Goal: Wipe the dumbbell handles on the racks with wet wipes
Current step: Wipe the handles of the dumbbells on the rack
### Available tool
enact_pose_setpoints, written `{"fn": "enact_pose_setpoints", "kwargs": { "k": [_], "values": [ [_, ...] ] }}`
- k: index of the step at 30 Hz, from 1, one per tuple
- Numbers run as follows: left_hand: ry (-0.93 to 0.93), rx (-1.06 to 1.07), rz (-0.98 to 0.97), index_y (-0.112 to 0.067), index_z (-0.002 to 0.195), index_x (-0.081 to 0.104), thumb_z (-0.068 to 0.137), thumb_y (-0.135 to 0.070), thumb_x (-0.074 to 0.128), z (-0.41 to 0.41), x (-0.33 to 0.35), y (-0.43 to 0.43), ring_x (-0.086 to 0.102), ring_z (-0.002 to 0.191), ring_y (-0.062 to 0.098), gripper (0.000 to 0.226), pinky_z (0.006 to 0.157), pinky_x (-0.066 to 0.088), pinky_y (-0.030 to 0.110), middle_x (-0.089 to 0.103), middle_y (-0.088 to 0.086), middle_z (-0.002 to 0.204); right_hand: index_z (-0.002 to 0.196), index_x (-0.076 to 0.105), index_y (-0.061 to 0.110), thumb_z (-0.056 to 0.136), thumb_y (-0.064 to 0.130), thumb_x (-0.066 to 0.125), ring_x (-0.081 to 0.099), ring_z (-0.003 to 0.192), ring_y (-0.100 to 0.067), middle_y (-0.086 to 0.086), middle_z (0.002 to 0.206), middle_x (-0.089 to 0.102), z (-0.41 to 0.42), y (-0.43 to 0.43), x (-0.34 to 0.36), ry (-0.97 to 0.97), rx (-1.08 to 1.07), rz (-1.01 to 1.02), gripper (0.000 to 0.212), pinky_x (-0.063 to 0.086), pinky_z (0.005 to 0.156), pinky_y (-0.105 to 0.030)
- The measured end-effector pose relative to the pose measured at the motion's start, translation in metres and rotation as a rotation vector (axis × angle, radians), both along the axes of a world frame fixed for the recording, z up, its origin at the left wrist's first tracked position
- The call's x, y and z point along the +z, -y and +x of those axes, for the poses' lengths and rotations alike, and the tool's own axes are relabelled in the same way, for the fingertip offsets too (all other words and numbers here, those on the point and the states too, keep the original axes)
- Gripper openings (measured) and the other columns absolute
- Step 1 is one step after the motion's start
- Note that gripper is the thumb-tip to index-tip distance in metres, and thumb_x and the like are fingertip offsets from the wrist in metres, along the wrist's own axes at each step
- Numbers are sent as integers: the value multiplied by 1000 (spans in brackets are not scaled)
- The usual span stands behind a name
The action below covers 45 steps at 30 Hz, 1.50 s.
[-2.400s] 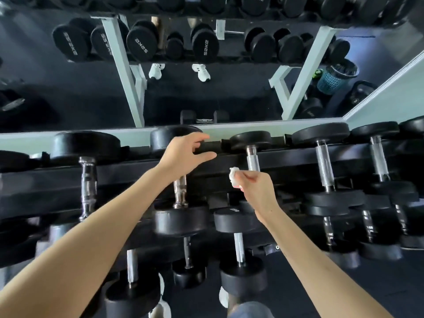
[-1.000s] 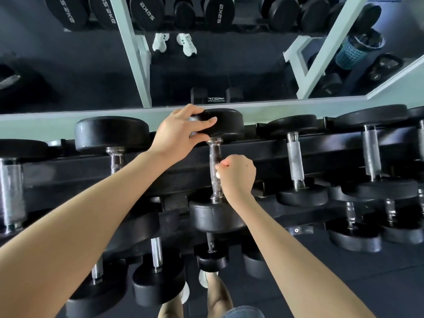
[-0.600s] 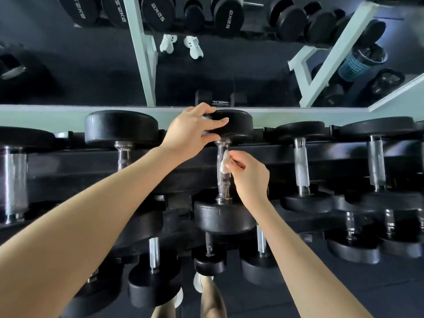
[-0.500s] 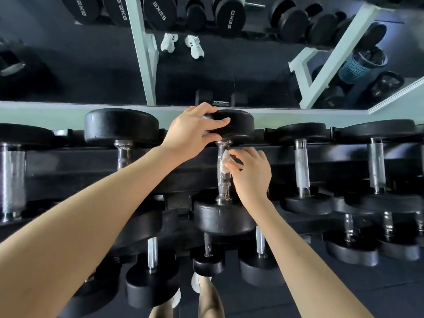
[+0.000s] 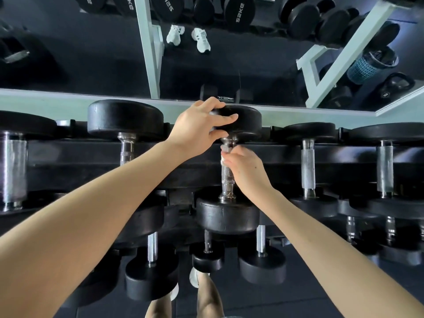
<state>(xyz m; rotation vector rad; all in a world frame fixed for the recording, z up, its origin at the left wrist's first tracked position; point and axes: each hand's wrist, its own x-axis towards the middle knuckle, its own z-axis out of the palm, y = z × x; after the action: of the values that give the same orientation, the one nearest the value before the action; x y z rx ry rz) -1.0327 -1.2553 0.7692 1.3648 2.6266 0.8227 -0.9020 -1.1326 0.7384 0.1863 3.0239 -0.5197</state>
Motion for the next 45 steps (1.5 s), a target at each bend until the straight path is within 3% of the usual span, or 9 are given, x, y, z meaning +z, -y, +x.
{"fn": "enact_pose_setpoints", "kwargs": {
  "k": [5, 15, 18, 22, 26, 30, 34, 40, 45],
  "values": [
    [7, 11, -12, -33, 126, 59, 89, -26, 64, 0, 1, 0, 49, 114, 26, 38, 76, 48, 37, 51, 3, 131, 98, 65, 4, 96, 23, 47, 57, 92, -19, -10, 101, 62, 18, -12, 2, 90, 377, 96, 26, 44, 77, -18],
    [23, 3, -6, -33, 127, 59, 89, -26, 63, -1, 0, 1, 48, 115, 24, 38, 78, 51, 40, 50, 2, 132, 88, 66, 4, 90, 2, 56, 62, 77, -26, -7, 82, 60, 26, 0, 6, 185, 237, -82, 11, 53, 75, -37],
    [27, 4, -7, -33, 127, 58, 89, -26, 63, -1, 0, 0, 48, 115, 23, 39, 79, 51, 40, 50, 1, 132, 83, 66, 6, 87, -3, 52, 53, 66, -15, 1, 72, 49, -1, -7, 16, 165, 320, 57, 17, 39, 62, -12],
    [25, 16, -14, -33, 128, 58, 90, -26, 62, -1, 0, 0, 46, 117, 22, 39, 80, 49, 35, 49, 1, 133, 79, 50, 13, 88, 1, 48, 40, 67, -20, 3, 67, 32, -28, -4, 26, 133, 159, 155, 15, 19, 47, -22],
    [23, 10, -15, -34, 128, 57, 90, -27, 63, -2, 1, 0, 46, 115, 22, 39, 80, 47, 33, 49, 0, 133, 97, 70, 9, 89, 4, 58, 61, 79, -20, -2, 88, 61, 20, 2, 15, 223, 173, -55, 15, 49, 70, -31],
    [28, 11, -14, -34, 127, 58, 89, -27, 63, -1, 1, 0, 47, 113, 23, 39, 79, 48, 34, 50, 0, 132, 89, 74, 9, 89, 9, 59, 57, 77, -14, 2, 82, 61, 14, -3, 24, 351, 226, -61, 15, 48, 74, -30],
    [12, 25, -18, -34, 127, 58, 89, -27, 64, -1, 0, 0, 47, 114, 24, 40, 76, 41, 27, 50, 0, 132, 65, 45, 7, 81, 8, 51, 49, 68, -24, -1, 66, 41, -38, 6, 34, 351, -68, 120, 17, 27, 52, -26],
    [15, 25, -24, -35, 127, 58, 88, -28, 64, -2, 0, 0, 48, 113, 24, 40, 75, 40, 27, 50, -1, 131, 87, 72, 5, 92, 11, 56, 50, 71, -7, 4, 79, 56, 24, 19, 21, -64, -309, -391, 17, 38, 66, -12],
    [27, 35, -27, -35, 127, 57, 88, -27, 64, 1, 0, -1, 48, 112, 22, 41, 78, 41, 27, 50, -1, 132, 90, 70, 26, 91, 12, 55, 60, 74, -4, 8, 84, 65, 20, 3, 8, -169, -565, -416, 21, 50, 68, -20]
  ]
}}
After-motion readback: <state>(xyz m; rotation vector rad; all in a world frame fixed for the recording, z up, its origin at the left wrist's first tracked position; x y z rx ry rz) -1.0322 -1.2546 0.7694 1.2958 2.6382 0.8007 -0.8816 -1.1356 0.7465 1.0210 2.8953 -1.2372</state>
